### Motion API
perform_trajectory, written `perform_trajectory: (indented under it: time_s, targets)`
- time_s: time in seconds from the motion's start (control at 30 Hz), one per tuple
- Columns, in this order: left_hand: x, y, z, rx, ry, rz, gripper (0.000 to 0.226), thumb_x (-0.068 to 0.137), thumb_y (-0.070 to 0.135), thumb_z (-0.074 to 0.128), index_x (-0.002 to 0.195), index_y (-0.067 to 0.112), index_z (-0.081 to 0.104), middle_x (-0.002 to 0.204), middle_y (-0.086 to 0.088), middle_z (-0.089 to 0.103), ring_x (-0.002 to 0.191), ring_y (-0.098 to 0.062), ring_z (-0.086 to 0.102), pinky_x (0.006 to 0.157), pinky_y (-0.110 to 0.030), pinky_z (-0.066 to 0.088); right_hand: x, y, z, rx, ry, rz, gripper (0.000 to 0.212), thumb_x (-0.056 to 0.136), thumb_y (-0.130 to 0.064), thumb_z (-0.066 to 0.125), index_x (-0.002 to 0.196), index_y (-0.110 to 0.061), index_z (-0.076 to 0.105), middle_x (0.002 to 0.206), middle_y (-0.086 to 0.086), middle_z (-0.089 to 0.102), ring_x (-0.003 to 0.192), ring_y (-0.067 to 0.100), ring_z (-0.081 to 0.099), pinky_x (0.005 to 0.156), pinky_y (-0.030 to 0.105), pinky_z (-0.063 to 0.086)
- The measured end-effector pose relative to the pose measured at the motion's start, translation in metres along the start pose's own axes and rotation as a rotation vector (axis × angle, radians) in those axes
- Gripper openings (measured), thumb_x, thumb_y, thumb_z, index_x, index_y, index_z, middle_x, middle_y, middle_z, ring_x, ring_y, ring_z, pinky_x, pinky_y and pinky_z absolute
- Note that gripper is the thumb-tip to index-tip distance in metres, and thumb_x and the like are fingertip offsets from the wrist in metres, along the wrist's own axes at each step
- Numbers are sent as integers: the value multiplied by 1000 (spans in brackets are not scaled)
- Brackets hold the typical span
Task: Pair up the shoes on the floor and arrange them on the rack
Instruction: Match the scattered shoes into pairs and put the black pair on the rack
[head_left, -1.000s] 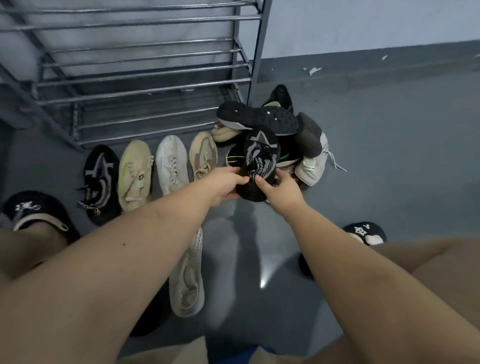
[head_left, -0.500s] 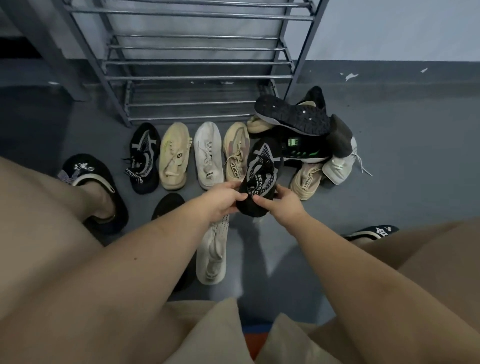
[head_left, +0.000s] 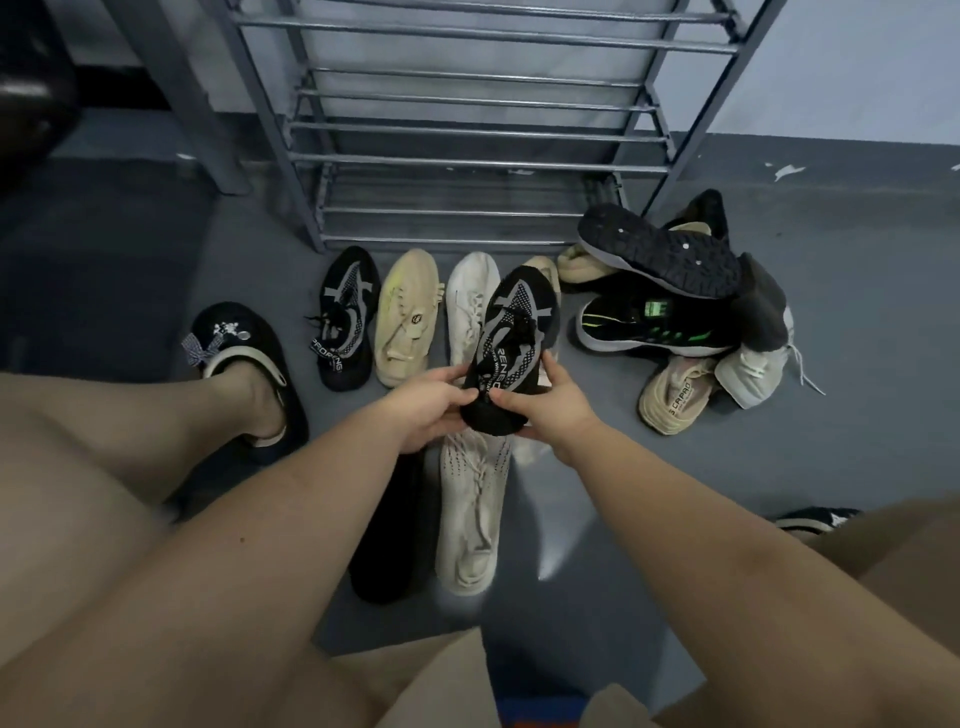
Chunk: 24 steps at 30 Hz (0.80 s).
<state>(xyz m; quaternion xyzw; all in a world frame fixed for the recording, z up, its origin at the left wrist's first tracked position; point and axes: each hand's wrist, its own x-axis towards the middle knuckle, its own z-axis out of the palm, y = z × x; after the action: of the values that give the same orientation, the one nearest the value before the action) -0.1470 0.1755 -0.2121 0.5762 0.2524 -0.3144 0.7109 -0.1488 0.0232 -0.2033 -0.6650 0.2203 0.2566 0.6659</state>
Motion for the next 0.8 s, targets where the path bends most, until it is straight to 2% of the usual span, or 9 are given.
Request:
perform_trajectory:
  time_s: [0.1, 0.27, 0.3, 0.43, 0.57, 0.67, 0.73, 0.8]
  targets:
    - [8, 8, -27, -1, 28, -46, 52, 94, -2, 46, 142, 16, 40, 130, -8, 57, 105, -22, 59, 79, -28, 52, 28, -5, 23, -77, -45, -2, 107, 72, 0, 78, 153, -23, 12, 140, 6, 50, 120, 24, 54, 97, 45, 50]
    - [30, 28, -74, -6, 114, -54, 50, 94, -1, 46, 141, 18, 41, 119, -6, 61, 92, -16, 62, 73, -27, 50, 74, -18, 68, -180, -109, -13, 115, 68, -6, 83, 152, -29, 9, 141, 5, 50, 122, 25, 54, 98, 48, 49]
    - [34, 31, -81, -26, 118, -51, 51, 94, 0, 47, 142, 17, 39, 118, -6, 61, 91, -16, 62, 75, -28, 50, 83, -21, 76, -191, -115, -25, 115, 67, -6, 83, 152, -29, 10, 140, 5, 51, 123, 25, 54, 99, 48, 48]
    - [50, 40, -111, -34, 148, -62, 50, 95, 11, 52, 142, 21, 40, 117, 1, 62, 96, -14, 61, 97, -35, 45, 114, -28, 100, -199, -133, -53, 111, 67, -2, 81, 152, -26, 13, 140, 6, 51, 125, 26, 52, 103, 50, 45]
    - [67, 33, -145, 140, 375, -23, 56, 90, 20, 62, 142, 17, 41, 136, -4, 52, 123, -20, 50, 98, -28, 38, 141, -25, 108, -256, -152, -32, 108, 72, 2, 77, 153, -25, 10, 145, 6, 46, 128, 25, 49, 105, 48, 43]
    - [84, 16, -166, 253, 504, 30, 59, 87, 16, 65, 141, 12, 41, 134, -3, 51, 126, -21, 48, 102, -23, 35, 160, -18, 110, -241, -154, 0, 105, 74, 6, 74, 152, -24, 11, 145, 6, 46, 126, 25, 51, 103, 48, 45]
    - [105, -1, -181, 313, 530, 24, 70, 77, 25, 70, 141, 16, 41, 138, -6, 50, 127, -25, 48, 110, -36, 36, 171, -14, 115, -222, -148, 9, 105, 73, 8, 74, 152, -25, 13, 141, 6, 50, 124, 25, 53, 101, 49, 46]
    - [131, -24, -197, 279, 562, -13, 83, 74, 27, 72, 144, 15, 31, 142, -9, 46, 130, -27, 45, 110, -44, 36, 179, -11, 120, -211, -146, 24, 104, 73, 8, 73, 152, -25, 14, 140, 5, 51, 123, 25, 53, 100, 49, 47]
